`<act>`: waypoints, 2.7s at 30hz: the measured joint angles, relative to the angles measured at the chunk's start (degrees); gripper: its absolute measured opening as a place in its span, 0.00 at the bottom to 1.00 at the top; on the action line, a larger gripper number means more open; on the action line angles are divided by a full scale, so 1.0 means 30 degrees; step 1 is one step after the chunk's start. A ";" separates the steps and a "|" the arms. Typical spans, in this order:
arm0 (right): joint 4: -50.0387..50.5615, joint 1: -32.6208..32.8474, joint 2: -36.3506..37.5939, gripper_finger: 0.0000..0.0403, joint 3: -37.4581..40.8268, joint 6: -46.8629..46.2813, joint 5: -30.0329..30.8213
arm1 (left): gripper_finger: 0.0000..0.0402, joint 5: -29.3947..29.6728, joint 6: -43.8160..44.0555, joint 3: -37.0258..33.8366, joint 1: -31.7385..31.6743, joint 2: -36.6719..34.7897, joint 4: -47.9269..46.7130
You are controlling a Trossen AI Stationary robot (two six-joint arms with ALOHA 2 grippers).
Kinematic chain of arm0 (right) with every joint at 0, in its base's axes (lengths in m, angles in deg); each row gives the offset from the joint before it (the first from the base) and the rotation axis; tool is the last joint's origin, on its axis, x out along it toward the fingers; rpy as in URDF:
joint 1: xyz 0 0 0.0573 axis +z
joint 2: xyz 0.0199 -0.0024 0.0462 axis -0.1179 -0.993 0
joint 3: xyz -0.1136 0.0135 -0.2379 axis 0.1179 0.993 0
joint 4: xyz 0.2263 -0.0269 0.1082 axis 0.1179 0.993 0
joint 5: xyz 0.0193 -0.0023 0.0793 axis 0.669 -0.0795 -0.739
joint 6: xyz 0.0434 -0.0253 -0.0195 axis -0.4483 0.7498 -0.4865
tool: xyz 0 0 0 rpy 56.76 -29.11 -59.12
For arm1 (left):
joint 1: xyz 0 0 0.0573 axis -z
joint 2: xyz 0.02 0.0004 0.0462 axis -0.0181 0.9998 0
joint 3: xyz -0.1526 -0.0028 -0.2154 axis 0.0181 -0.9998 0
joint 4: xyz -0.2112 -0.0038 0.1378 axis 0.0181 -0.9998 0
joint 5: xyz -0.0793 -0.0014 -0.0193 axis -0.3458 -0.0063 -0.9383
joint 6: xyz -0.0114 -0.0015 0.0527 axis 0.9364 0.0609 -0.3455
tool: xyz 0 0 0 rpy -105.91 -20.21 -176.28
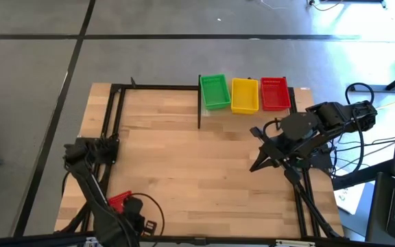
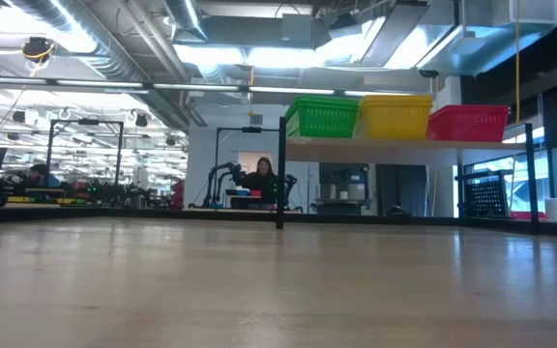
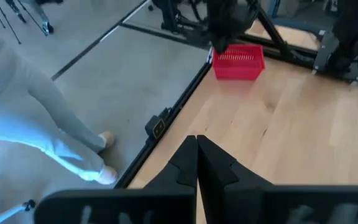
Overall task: Stack baskets on shelf by color
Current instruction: Stack the red bin on the red bins on the shelf
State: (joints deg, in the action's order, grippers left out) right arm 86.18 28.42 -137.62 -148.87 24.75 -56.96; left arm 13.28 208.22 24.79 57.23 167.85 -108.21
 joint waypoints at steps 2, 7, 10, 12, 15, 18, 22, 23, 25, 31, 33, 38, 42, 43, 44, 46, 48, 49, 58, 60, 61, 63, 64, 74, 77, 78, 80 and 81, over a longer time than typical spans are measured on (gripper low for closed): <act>-0.0273 0.0000 0.0000 0.00 0.0000 0.0011 0.0006 | 0.17 -0.0049 0.0000 0.0000 0.0145 0.0449 -0.0035; -0.0618 -0.0007 -0.0007 0.00 0.0000 0.0018 0.0007 | 0.17 -0.1025 0.0022 0.0000 0.0209 0.1476 -0.0104; -0.0718 -0.0015 -0.0005 0.00 0.0000 0.0029 0.0007 | 0.17 -0.1426 0.0184 0.0000 0.0209 0.1855 -0.0128; -0.0792 -0.0011 -0.0007 0.00 0.0000 0.0020 0.0007 | 0.17 -0.1419 0.0219 0.0000 0.0209 0.2102 -0.0153; -0.1203 -0.0015 -0.0007 0.00 0.0000 0.0009 0.0015 | 0.17 -0.1194 0.0262 0.0000 0.0209 0.2213 -0.0157; -0.1514 -0.0015 -0.0007 0.00 0.0000 -0.0011 0.0015 | 0.17 -0.1035 0.0291 -0.0249 0.0079 0.2237 -0.0157; -0.1709 -0.0015 -0.0007 0.00 0.0000 -0.0005 0.0015 | 0.17 -0.0978 0.0386 -0.0898 -0.0136 0.2267 -0.0044; -0.1702 -0.0015 -0.0007 0.00 0.0000 -0.0003 0.0015 | 0.17 -0.0982 0.0393 -0.1138 -0.0192 0.2267 0.0117; -0.1702 -0.0015 -0.0007 0.00 0.0000 -0.0003 0.0015 | 0.17 -0.0974 0.0401 -0.1600 -0.0288 0.2267 0.0504; -0.1702 -0.0015 -0.0007 0.00 0.0000 0.0009 0.0015 | 0.17 -0.0982 0.0401 -0.2347 -0.0651 0.2267 0.0787; -0.1702 -0.0015 -0.0007 0.00 0.0000 0.0014 0.0015 | 0.17 -0.0982 0.0401 -0.2375 -0.0749 0.2267 0.0788; -0.1695 -0.0015 -0.0007 0.00 0.0000 0.0068 0.0019 | 0.17 -0.1296 0.0312 -0.2375 -0.0869 0.2267 0.0900; -0.1695 -0.0015 -0.0007 0.00 0.0000 0.0075 0.0022 | 0.17 -0.2886 0.0307 -0.2257 -0.0869 0.2266 0.0766; -0.1688 -0.0015 -0.0007 0.00 0.0000 0.0075 0.0022 | 0.17 -0.3023 0.0352 -0.2181 -0.0855 0.2263 0.0752; -0.1695 -0.0015 -0.0007 0.00 0.0000 0.0075 0.0021 | 0.17 -0.3043 0.0357 -0.2105 -0.0848 0.2259 0.0751; -0.1687 -0.0009 -0.0007 0.00 0.0000 0.0082 0.0022 | 0.17 -0.3080 0.0364 -0.1991 -0.0847 0.2259 0.0685; -0.1687 -0.0015 -0.0007 0.00 0.0000 0.0179 0.0022 | 0.17 -0.3124 0.0370 -0.1889 -0.0854 0.2259 0.0487; -0.1687 -0.0015 -0.0007 0.00 0.0000 0.0375 0.0022 | 0.17 -0.3208 0.0376 -0.1887 -0.0890 0.2259 0.0489; -0.1680 -0.0012 -0.0007 0.00 0.0000 0.0592 0.0022 | 0.17 -0.3964 0.0382 -0.1880 -0.0970 0.2259 0.0198; -0.1676 -0.0013 -0.0007 0.00 0.0000 0.0599 0.0022 | 0.17 -0.3987 0.0386 -0.1880 -0.0978 0.2259 0.0205; -0.1673 -0.0009 -0.0007 0.00 0.0000 0.0603 0.0027 | 0.17 -0.3998 0.0386 -0.1880 -0.0978 0.2259 0.0205; -0.1666 -0.0015 -0.0007 0.00 0.0000 0.0734 0.0022 | 0.17 -0.4001 0.0401 -0.1981 -0.1055 0.2259 0.0371; -0.1667 -0.0015 -0.0007 0.00 0.0000 0.0941 0.0028 | 0.17 -0.4018 0.0417 -0.2133 -0.1102 0.2259 0.0490; -0.1673 -0.0013 -0.0007 0.00 0.0000 0.1029 0.0022 | 0.17 -0.4428 0.0430 -0.3739 -0.1109 0.2274 0.0933; -0.1673 -0.0014 -0.0007 0.00 0.0000 0.1029 0.0022 | 0.17 -0.4428 0.0416 -0.4034 -0.1102 0.2274 0.0941; -0.1678 -0.0015 -0.0007 0.00 0.0000 0.1032 0.0022 | 0.17 -0.4428 0.0415 -0.4146 -0.1102 0.2274 0.0948; -0.1676 -0.0012 -0.0007 0.00 0.0000 0.1063 0.0022 | 0.17 -0.4425 0.0412 -0.4275 -0.1102 0.2281 0.0948; -0.1680 -0.0015 -0.0007 0.00 0.0000 0.1078 0.0022 | 0.16 -0.4420 0.0373 -0.4287 -0.1102 0.2283 0.0950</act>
State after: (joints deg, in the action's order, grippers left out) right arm 81.14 28.38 -137.64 -148.87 27.98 -56.89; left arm 0.02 209.34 11.93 53.92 174.70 -105.36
